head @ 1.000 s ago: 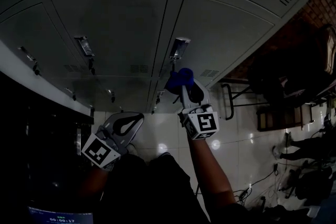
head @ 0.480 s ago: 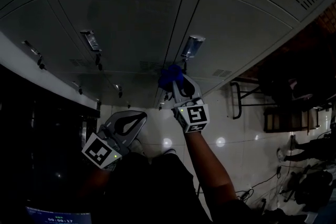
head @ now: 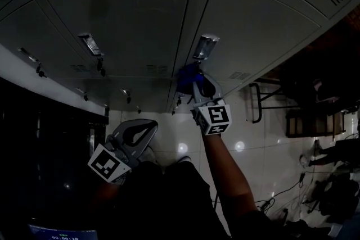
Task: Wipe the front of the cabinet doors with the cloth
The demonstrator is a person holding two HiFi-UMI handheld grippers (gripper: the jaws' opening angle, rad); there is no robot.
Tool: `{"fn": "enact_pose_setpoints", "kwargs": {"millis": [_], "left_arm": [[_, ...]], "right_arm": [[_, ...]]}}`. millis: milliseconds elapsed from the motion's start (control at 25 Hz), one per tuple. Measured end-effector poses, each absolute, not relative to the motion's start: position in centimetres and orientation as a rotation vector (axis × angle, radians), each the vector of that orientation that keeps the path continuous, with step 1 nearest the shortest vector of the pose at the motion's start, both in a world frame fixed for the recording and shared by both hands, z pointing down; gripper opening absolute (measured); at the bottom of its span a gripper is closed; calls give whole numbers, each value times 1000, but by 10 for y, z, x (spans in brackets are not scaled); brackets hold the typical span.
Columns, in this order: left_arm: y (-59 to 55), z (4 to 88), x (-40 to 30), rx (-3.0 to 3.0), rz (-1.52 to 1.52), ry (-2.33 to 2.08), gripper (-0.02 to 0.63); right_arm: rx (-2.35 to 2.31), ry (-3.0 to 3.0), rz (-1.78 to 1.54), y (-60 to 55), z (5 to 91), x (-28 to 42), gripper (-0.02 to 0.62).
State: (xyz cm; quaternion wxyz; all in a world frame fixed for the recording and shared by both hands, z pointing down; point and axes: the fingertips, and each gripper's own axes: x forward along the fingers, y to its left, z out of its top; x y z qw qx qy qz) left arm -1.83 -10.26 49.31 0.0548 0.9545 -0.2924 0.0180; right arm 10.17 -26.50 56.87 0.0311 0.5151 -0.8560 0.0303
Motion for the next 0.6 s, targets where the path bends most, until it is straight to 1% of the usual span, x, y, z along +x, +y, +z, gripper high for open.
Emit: {"fn": "enact_pose_setpoints", "kwargs": {"millis": [240,600], "left_arm": [[-107,494,-3,2921,50,-851,0],[-100,500,21,2926,61,-776,0]], "right_arm": [[1654,-2584,103,-265,574,137,71],[1754,-2432,9,-262,576,204,71]]}}
